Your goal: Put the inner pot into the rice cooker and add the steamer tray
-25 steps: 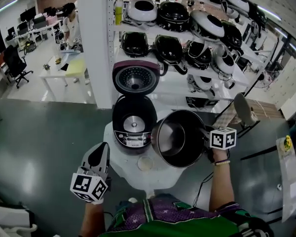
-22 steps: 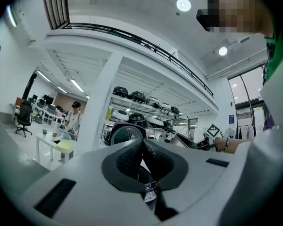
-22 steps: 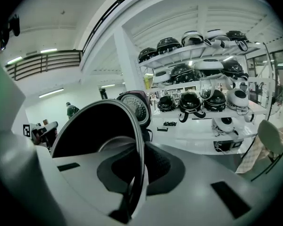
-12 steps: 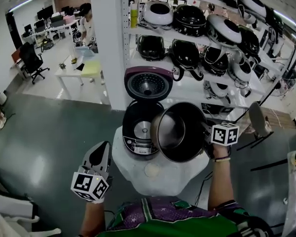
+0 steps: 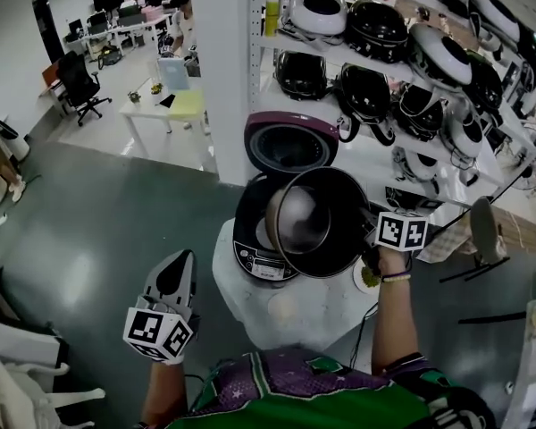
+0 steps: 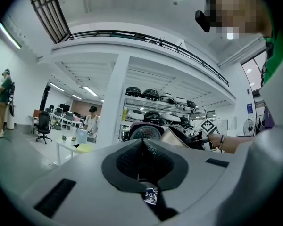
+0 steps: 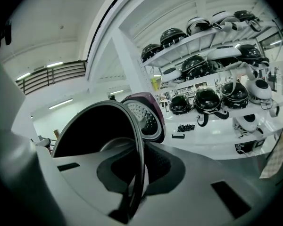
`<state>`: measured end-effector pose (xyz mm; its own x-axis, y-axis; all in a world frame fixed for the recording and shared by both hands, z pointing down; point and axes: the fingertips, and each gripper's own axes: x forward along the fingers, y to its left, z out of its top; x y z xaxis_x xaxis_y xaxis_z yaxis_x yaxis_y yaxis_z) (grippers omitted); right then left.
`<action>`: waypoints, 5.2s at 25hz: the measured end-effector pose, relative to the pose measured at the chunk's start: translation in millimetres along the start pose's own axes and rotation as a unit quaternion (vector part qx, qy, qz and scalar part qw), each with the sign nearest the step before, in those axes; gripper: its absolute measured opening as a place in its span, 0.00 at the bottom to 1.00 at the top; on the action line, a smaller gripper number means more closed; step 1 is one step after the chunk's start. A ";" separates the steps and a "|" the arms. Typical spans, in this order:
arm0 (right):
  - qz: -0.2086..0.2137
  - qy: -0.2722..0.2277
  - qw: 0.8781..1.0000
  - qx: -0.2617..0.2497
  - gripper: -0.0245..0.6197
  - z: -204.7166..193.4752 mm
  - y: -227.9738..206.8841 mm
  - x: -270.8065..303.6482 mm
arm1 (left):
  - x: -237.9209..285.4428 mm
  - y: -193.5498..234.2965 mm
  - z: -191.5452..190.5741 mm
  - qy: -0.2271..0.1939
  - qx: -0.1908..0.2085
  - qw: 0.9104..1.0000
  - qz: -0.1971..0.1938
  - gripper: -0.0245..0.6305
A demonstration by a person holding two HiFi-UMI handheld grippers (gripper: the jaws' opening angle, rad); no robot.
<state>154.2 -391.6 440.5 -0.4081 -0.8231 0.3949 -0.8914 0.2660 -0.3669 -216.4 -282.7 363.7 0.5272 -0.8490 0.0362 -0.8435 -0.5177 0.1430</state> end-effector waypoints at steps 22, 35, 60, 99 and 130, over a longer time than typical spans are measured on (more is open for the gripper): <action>0.002 0.066 0.998 0.022 0.09 -25.8 -15.8 133.1 | -7.8 43.7 -15.2 0.027 -0.018 0.993 0.116 0.07; -0.012 0.119 0.992 0.037 0.10 -57.2 -28.6 172.0 | -7.9 52.3 -25.8 0.039 -0.025 0.988 0.146 0.07; -0.083 0.156 0.979 -0.106 0.12 -96.5 -43.5 197.3 | 1.6 53.0 -28.8 0.048 -0.024 0.989 0.140 0.07; -0.127 -0.024 0.985 -0.112 0.17 -100.8 48.9 1.7 | -31.9 -4.9 -21.2 0.005 -0.024 0.999 -0.026 0.07; -0.130 -0.239 0.953 -0.132 0.05 -39.8 148.1 -188.1 | -55.0 -49.7 9.2 -0.022 0.009 0.993 -0.115 0.07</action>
<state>91.0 -177.5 345.3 -0.0876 -0.9961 -0.0076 -0.9943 0.0879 -0.0595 -204.5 -211.3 345.4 0.7014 -0.7117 -0.0377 -0.7033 -0.6998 0.1248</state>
